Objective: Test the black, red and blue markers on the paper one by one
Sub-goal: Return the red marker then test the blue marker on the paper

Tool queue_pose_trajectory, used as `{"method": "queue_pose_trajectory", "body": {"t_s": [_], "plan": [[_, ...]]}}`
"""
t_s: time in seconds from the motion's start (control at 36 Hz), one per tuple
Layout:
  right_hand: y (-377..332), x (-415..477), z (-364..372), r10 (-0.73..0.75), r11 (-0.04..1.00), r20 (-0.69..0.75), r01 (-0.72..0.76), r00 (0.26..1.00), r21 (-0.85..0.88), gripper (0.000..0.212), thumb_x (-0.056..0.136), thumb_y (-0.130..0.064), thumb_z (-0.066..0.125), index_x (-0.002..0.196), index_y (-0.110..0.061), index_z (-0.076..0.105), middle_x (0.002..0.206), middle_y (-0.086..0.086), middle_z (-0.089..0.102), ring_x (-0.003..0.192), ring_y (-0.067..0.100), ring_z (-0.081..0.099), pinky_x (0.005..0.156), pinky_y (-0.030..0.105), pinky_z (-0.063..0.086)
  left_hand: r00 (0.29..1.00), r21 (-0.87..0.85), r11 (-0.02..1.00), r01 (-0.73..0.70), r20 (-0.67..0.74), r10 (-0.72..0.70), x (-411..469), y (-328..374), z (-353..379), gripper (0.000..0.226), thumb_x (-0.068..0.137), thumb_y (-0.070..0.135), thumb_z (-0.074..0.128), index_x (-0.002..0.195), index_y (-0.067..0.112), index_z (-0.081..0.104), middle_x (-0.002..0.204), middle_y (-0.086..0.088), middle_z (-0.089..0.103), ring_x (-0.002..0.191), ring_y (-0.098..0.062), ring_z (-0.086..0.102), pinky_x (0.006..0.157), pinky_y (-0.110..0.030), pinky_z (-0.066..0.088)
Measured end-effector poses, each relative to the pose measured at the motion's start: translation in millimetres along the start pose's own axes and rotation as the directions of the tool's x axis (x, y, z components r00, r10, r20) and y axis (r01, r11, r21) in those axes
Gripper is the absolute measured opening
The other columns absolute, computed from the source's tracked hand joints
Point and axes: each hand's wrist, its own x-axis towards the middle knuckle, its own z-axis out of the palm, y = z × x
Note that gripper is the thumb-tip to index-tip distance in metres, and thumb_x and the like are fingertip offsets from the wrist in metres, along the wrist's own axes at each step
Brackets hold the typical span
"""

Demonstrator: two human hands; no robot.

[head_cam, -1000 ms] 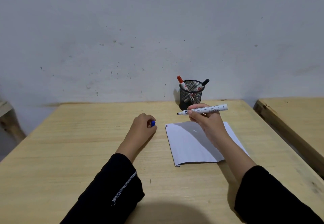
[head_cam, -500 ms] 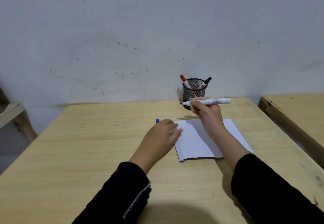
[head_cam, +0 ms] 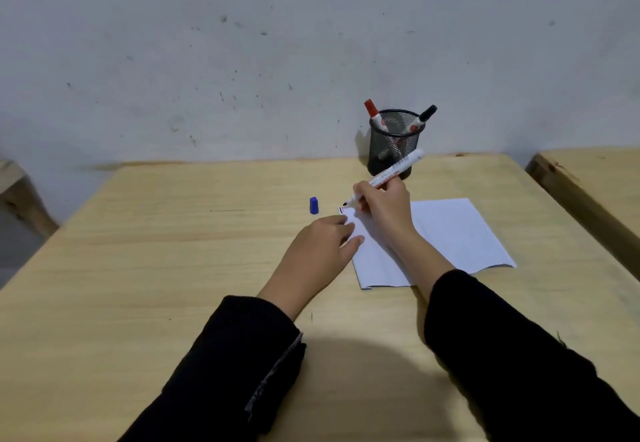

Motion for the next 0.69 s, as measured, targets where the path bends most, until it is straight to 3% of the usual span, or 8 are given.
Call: {"method": "queue_pose_trajectory", "body": {"t_s": [0.11,0.28,0.47,0.61,0.69], "plan": [[-11.4,4.0,2.1,-0.054,0.998,-0.01,0.053,0.999,-0.039,0.014,0.073,-0.007,0.06,0.074,-0.008,0.046,0.059,0.002,0.05,0.042,0.002,0.05,0.044,0.016,0.044,0.999,0.008,1.0,-0.023,-0.033,0.023,4.7,3.1,-8.8,0.036,0.094,0.03,0.048,0.073,0.001,0.053,0.078,-0.008,0.052,0.07,-0.023,0.05,0.065,-0.038,0.045],[-18.5,5.1,5.7,-0.088,0.994,0.0,0.088,0.996,-0.061,0.012,0.075,-0.004,0.059,0.077,-0.006,0.047,0.06,0.005,0.051,0.041,0.002,0.05,0.043,0.015,0.044,0.999,-0.018,1.0,-0.016,-0.052,0.015,10.1,1.0,-12.9,0.036,0.093,0.033,0.05,0.095,0.001,0.068,0.108,-0.014,0.065,0.097,-0.026,0.061,0.081,-0.043,0.05],[-24.6,5.3,7.7,-0.132,0.987,0.007,0.132,0.991,-0.088,0.01,0.078,-0.003,0.058,0.082,-0.003,0.049,0.059,0.004,0.057,0.042,-0.002,0.054,0.043,0.011,0.043,0.996,-0.029,0.999,-0.015,-0.083,0.013,13.1,-0.1,-14.8,0.036,0.092,0.033,0.052,0.1,0.003,0.07,0.114,-0.011,0.067,0.103,-0.023,0.061,0.084,-0.038,0.051],[-26.8,4.6,9.6,-0.151,0.982,0.014,0.151,0.988,-0.115,0.009,0.079,-0.004,0.057,0.083,-0.004,0.049,0.063,0.007,0.055,0.045,-0.001,0.057,0.044,0.01,0.043,0.995,-0.029,0.999,-0.03,-0.094,0.027,14.4,-1.6,-16.3,0.035,0.093,0.032,0.052,0.096,0.002,0.07,0.112,-0.009,0.067,0.104,-0.02,0.06,0.082,-0.036,0.05],[-28.6,4.6,10.6,-0.143,0.981,0.023,0.145,0.989,-0.132,0.009,0.078,-0.003,0.056,0.082,-0.005,0.048,0.065,0.011,0.055,0.046,0.002,0.057,0.045,0.011,0.043,0.997,-0.018,0.999,-0.028,-0.079,0.026,15.8,-3.0,-16.4,0.034,0.093,0.032,0.051,0.088,0.003,0.068,0.099,-0.004,0.065,0.097,-0.019,0.06,0.071,-0.032,0.046]]}}
